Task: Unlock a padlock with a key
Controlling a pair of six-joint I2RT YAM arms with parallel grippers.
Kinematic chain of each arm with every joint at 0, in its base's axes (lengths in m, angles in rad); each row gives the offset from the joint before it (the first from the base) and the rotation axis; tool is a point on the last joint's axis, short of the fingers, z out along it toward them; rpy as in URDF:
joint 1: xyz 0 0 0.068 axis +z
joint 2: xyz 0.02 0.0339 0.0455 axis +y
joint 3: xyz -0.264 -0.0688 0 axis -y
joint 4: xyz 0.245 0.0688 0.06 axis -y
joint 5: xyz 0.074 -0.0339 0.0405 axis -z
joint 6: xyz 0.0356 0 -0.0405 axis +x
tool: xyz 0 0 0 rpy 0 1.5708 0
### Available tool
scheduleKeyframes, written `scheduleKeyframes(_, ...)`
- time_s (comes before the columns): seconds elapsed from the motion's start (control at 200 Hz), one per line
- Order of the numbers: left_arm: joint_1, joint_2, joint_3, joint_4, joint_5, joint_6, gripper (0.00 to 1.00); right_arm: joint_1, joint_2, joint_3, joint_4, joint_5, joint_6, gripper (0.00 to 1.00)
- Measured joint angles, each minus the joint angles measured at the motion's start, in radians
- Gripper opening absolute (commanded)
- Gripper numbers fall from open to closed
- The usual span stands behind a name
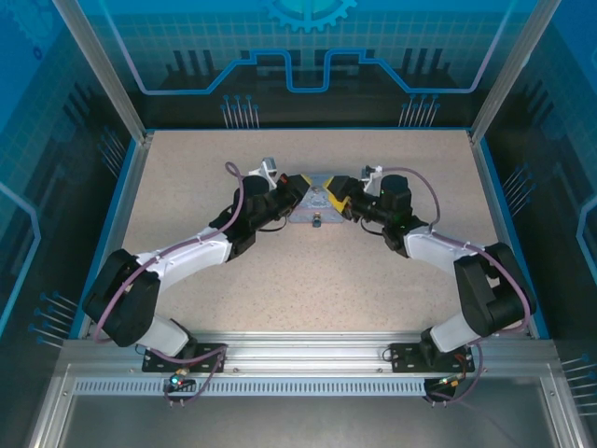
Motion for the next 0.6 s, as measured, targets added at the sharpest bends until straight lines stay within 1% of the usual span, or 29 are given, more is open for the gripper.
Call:
scheduleKeyframes(0.08,-0.002,0.000,0.000,0.000,-0.010,0.000,0.00,0.016,0.017,0.025,0.042,-0.001,0.021,0.49)
scheduleKeyframes(0.235,-0.003,0.000,0.000,0.007,-0.021,0.000,0.00,0.028,0.031,0.048,0.115,-0.005,0.056,0.41)
scheduleKeyframes(0.6,-0.006,-0.001,0.000,0.045,-0.050,0.000,0.00,0.056,0.056,0.047,0.181,-0.006,0.104,0.35)
